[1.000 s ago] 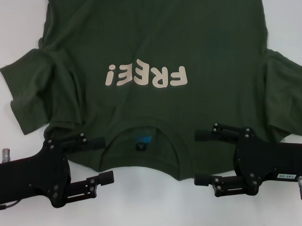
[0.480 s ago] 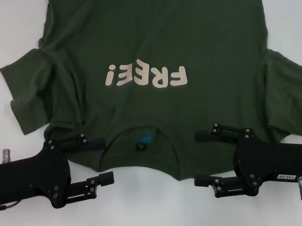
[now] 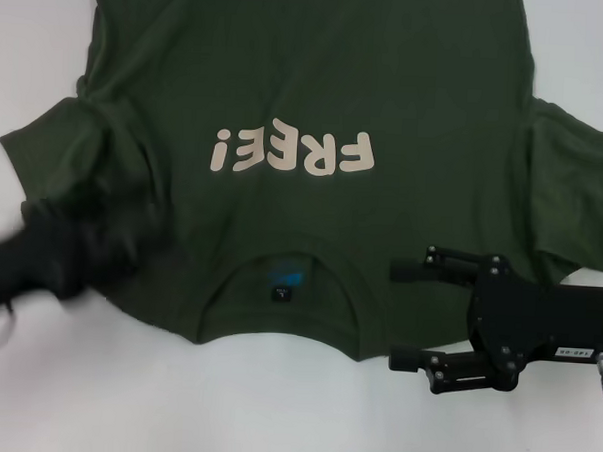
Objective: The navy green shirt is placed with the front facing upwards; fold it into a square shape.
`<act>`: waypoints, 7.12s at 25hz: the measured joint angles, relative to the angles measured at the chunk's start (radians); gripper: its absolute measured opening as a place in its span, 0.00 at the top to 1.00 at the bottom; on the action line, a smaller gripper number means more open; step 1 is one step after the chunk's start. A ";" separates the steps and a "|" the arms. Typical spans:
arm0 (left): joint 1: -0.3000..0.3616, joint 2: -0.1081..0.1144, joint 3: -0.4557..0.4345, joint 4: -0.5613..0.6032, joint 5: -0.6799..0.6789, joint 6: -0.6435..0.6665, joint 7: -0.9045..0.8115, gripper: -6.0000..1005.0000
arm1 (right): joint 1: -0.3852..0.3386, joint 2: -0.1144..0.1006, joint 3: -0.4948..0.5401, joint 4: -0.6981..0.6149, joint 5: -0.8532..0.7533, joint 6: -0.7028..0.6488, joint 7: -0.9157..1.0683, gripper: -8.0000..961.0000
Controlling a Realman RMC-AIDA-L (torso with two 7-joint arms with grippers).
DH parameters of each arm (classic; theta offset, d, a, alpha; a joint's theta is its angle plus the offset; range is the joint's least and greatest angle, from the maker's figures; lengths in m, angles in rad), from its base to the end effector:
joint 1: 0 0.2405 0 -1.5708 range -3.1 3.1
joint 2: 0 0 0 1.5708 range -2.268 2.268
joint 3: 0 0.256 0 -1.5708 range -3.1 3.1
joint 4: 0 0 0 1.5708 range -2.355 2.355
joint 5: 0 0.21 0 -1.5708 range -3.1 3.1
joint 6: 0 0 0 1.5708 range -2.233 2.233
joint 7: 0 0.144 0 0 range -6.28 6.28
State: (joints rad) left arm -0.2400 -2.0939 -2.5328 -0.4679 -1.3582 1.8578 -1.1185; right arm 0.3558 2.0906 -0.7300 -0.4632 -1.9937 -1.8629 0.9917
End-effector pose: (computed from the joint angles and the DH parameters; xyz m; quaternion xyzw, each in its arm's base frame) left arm -0.3030 0.2178 -0.0005 -0.8625 -0.2399 -0.4221 0.1428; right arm 0.2826 0.2226 -0.0309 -0.9321 0.1372 0.3348 0.0163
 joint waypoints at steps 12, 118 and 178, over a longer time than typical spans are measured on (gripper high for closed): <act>-0.140 0.087 -0.103 -0.118 0.116 -0.181 -1.182 0.31 | 0.006 -0.003 -0.003 -0.001 0.002 -0.004 0.004 0.05; -0.237 0.157 -0.006 -0.129 0.508 -0.442 -1.626 0.73 | 0.032 -0.006 0.006 -0.012 0.003 -0.002 0.042 0.05; -0.333 0.250 -0.196 -0.226 0.396 -0.269 -1.631 0.97 | 0.028 -0.004 0.007 -0.002 0.003 0.017 0.048 0.05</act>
State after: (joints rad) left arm -0.5734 -1.8436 -2.7284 -0.6939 -0.9619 1.5886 -2.7494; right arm 0.3835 2.0863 -0.7225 -0.4656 -1.9912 -1.8464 1.0394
